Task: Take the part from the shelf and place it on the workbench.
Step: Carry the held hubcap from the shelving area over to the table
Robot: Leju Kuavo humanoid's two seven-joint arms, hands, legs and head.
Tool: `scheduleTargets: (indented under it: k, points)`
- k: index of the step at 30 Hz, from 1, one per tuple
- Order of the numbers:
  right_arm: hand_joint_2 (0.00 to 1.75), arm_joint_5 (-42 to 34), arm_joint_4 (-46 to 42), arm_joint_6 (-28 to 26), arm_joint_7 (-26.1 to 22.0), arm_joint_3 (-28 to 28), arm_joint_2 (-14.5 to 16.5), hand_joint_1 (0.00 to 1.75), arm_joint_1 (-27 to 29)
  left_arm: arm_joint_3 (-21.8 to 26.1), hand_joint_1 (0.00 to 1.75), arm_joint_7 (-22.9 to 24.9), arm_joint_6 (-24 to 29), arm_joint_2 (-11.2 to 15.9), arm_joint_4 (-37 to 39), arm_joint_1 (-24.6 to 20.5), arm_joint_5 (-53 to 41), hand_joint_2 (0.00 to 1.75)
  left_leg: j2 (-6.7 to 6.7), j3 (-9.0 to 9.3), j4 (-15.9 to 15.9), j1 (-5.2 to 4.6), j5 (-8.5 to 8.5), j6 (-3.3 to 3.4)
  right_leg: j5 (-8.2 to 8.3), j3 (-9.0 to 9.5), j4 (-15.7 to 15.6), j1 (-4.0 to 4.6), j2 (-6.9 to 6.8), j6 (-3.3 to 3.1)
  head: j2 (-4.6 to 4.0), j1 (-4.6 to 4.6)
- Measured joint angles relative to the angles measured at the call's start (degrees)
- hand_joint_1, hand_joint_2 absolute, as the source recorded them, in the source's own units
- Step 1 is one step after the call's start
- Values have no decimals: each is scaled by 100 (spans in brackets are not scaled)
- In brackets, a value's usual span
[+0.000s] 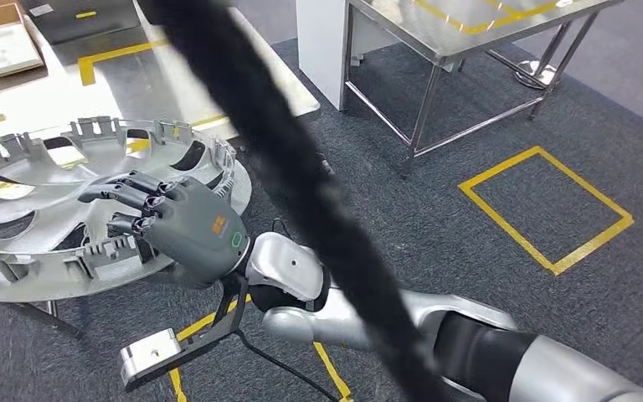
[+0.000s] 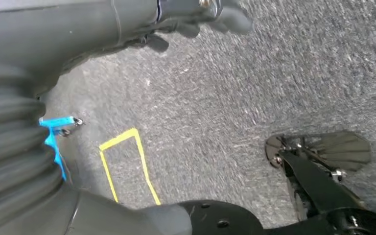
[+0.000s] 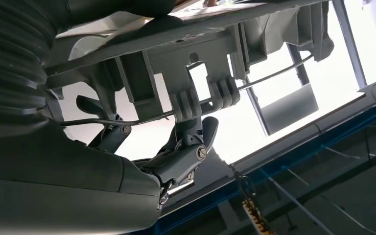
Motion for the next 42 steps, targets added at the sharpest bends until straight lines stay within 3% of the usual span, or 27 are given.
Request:
scheduleTargets:
  k: [2,3,6,8,9,10,12,13,14,16,18,19,20,22,23,24,25,28,29,30,33,35,37,39,40,42]
  points:
    - [175,-2,-9,1,4,-4,4,175,-3,1,0,1,-2,8,-1,5,0,175,13,13,113,4,-4,-67,-5,124,-30,-22,6,-86,0,-12]
    - [175,-3,-13,1,5,-4,7,175,-5,1,0,0,-5,9,-1,-1,0,175,24,-71,299,7,-13,-91,-36,202,-40,-30,2,-125,0,-28]
    - [175,-4,-16,2,2,-4,11,175,-6,-1,0,3,-12,7,2,-23,1,175,53,-729,1308,14,-278,-147,-171,374,-52,-29,-7,-187,0,-71]
    - [175,-10,-16,2,4,-4,13,175,-6,1,0,20,-13,7,2,-4,2,175,56,-1060,1601,14,-466,-141,-280,499,-52,-22,7,-193,0,-72]
    - [175,-19,-15,3,8,-4,13,175,-6,1,0,27,-13,8,2,8,2,175,57,-1088,1473,13,-407,-125,-341,581,-52,-20,14,-190,0,-73]
    - [175,-27,-15,4,9,-4,14,175,-6,2,0,32,-13,10,2,18,2,175,61,-1037,1177,12,-213,-105,-408,672,-52,-20,18,-180,0,-74]
    - [175,-38,-11,6,10,-4,17,175,-8,2,0,35,-13,15,2,30,3,175,92,-877,435,-7,378,-48,-541,811,-48,-12,19,-141,0,-89]
    - [175,-37,-9,5,7,-4,19,175,-13,2,0,36,-15,16,2,30,4,175,107,-818,181,-23,579,-18,-601,850,-52,-4,18,-107,0,-101]
    - [175,-38,-7,4,8,-5,19,175,-20,2,0,38,-17,15,3,32,4,175,117,-790,40,-36,690,15,-635,880,-47,3,20,-68,0,-114]
    - [175,-42,-5,2,10,-6,20,175,-33,2,0,38,-21,7,4,32,4,175,110,-721,-10,-35,655,85,-645,919,-22,18,22,5,0,-115]
    - [175,-48,-5,5,11,-6,20,175,-37,3,0,35,-21,-1,3,36,4,175,93,-616,-33,-11,614,160,-601,809,247,15,19,53,0,-101]
    - [175,-50,-5,6,10,-5,20,175,-39,4,0,32,-21,-1,2,32,4,175,84,-561,-40,-1,578,190,-625,625,543,6,18,78,0,-96]
    - [175,-50,-5,7,10,-5,19,175,-37,4,0,30,-21,1,1,28,4,175,78,-515,-44,1,531,211,-702,382,901,-4,17,105,0,-89]
    - [175,-49,-4,5,9,-6,14,175,-29,4,0,23,-21,2,0,23,9,175,63,-407,-44,0,417,224,-1027,-120,1484,-14,16,151,0,-79]
    - [175,-49,-3,4,10,-6,11,175,-23,4,0,22,-23,2,1,28,11,175,54,-334,-44,0,354,220,-1154,-268,1562,-16,16,161,0,-79]
    - [175,-50,-2,4,11,-5,9,175,-21,4,0,20,-25,1,1,34,14,175,45,-247,-43,0,286,212,-1168,-335,1471,-16,16,160,0,-78]
    - [175,-51,-1,5,11,-5,7,175,-19,4,0,20,-29,-2,2,38,15,175,36,-149,-43,0,214,200,-1018,-323,1209,-15,15,144,0,-77]
    - [175,-53,8,2,10,-5,-12,175,-15,6,0,15,-37,-10,10,36,15,175,13,52,-37,-14,4,137,-39,-166,171,17,14,52,0,-97]
    - [175,-53,10,-1,11,-8,-18,175,-16,6,0,13,-37,-10,10,28,15,175,7,88,-50,-22,-43,105,165,-137,-2,30,16,21,0,-107]
    - [175,-55,12,-4,13,-14,-22,175,-23,6,0,10,-37,-8,9,19,15,175,-1,137,-42,-31,-57,66,232,-119,-73,39,21,-7,0,-118]
    - [175,-66,9,-9,15,-30,-19,175,-37,8,0,-1,-36,3,1,10,15,175,17,62,229,-30,4,-33,161,54,-122,10,35,-122,0,-123]
    - [175,-70,10,-9,15,-32,-18,175,-33,8,0,-9,-36,2,2,-2,15,175,46,-296,789,-18,-62,-72,67,189,-140,-2,31,-177,0,-133]
    - [175,-74,13,-14,11,-33,-19,175,-33,8,0,-13,-37,-3,6,2,15,175,55,-750,1355,-9,-340,-110,-45,305,-139,-1,31,-195,0,-138]
    - [175,-86,23,-17,10,-33,-21,175,-30,9,0,-14,-37,-1,7,23,15,175,59,-1015,1491,-7,-506,-123,-170,454,-137,-2,41,-191,0,-140]
    - [175,-95,34,-17,11,-33,-21,175,-28,10,0,-15,-37,4,7,31,15,175,62,-1026,1313,-7,-401,-115,-240,545,-136,-4,47,-181,0,-140]
    - [175,-104,57,-17,11,-33,-22,175,-28,14,0,-20,-36,13,8,39,17,175,78,-886,608,-7,181,-81,-386,717,-130,-5,49,-147,0,-146]
